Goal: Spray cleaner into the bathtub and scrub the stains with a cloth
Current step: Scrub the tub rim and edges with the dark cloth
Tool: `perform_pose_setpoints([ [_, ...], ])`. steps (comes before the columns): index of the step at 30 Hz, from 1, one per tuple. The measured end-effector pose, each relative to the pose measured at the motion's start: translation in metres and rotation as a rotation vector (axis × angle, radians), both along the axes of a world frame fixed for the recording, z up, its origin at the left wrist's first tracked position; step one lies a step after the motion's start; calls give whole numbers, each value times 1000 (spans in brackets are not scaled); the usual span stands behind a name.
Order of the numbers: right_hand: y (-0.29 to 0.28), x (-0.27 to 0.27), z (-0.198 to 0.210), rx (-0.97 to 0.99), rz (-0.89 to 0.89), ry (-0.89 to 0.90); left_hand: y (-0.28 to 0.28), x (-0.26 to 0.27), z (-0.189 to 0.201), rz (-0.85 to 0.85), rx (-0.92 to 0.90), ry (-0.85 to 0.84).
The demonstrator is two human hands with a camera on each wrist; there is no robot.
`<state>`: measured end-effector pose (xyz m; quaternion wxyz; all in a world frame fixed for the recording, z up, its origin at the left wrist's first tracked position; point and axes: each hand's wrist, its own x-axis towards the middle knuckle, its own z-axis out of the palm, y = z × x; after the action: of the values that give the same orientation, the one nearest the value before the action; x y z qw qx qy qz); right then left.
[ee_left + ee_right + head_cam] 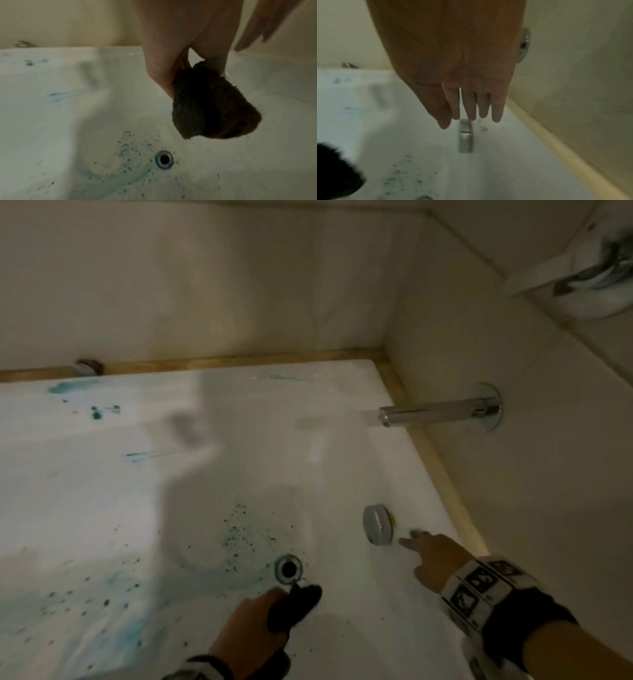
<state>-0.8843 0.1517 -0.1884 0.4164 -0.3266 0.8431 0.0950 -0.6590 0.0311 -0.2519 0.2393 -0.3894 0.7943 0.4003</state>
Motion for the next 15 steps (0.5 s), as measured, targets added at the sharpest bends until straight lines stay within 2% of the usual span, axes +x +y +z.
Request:
perform_pose_setpoints([
  [3,-27,52,13,-172,13,-93,-24,21,28,235,-53,161],
  [6,-54,107,27,-285,-32,-282,-34,52,45,491,-66,280],
  [9,-74,158,40,-407,-197,-437,-37,86,64,597,-58,369],
  [12,-93,208,54,-378,-372,-560,-39,121,81,684,17,426],
  [15,-114,250,67,-394,-413,-654,-45,155,97,706,97,514],
])
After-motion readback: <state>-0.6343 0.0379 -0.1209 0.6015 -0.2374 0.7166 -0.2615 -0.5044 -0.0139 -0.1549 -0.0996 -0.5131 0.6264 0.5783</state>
